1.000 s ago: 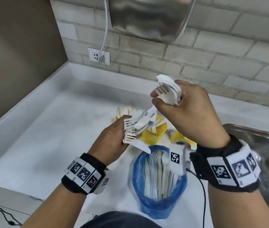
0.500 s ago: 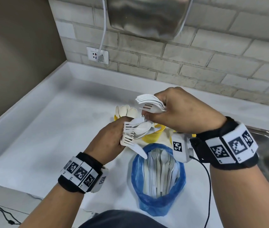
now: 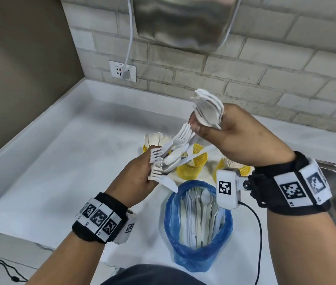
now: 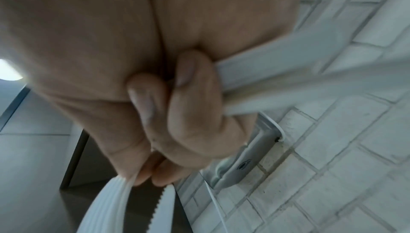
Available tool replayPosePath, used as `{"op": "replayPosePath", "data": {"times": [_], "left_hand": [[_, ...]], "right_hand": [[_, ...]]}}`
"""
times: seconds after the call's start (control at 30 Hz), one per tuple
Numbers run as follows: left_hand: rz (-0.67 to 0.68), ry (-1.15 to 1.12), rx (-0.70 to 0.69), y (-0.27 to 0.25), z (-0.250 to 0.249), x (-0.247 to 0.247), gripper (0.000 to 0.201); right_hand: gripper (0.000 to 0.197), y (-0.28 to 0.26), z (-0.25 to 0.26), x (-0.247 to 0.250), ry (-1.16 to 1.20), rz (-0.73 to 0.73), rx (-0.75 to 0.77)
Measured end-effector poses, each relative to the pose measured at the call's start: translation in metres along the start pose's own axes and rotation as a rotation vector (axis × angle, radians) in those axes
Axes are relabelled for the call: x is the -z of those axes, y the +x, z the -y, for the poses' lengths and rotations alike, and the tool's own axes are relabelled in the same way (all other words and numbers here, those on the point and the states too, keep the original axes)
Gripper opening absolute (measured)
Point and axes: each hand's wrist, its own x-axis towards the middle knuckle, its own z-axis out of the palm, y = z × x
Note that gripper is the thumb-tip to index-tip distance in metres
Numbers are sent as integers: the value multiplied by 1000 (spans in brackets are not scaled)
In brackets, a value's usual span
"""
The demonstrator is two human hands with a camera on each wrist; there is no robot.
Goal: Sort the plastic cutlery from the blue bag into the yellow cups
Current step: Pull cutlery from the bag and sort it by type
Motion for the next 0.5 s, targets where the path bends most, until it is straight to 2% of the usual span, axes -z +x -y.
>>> {"op": "replayPosePath", "data": {"times": [0.17,0.27,0.37,0.47,0.5], "left_hand": [[-28,-79,31,1,-7,1,55],[-39,-131,49,1,-10,1,45],[-52,-176,57,1,-13,3,39],[-74,-213,56,1,-22,5,35],[-75,-253,66,1,-25,6,35]], "right_hand": [[15,-1,-2,-9,273,-118,-13],[15,-3,-4,-19,356,-109,-22],[16,-4,-4,-26,344,-128,-14],[9,-3,-5,-30,405,-246,-28],[14,-3,-7,-31,452,-304,-46]]}}
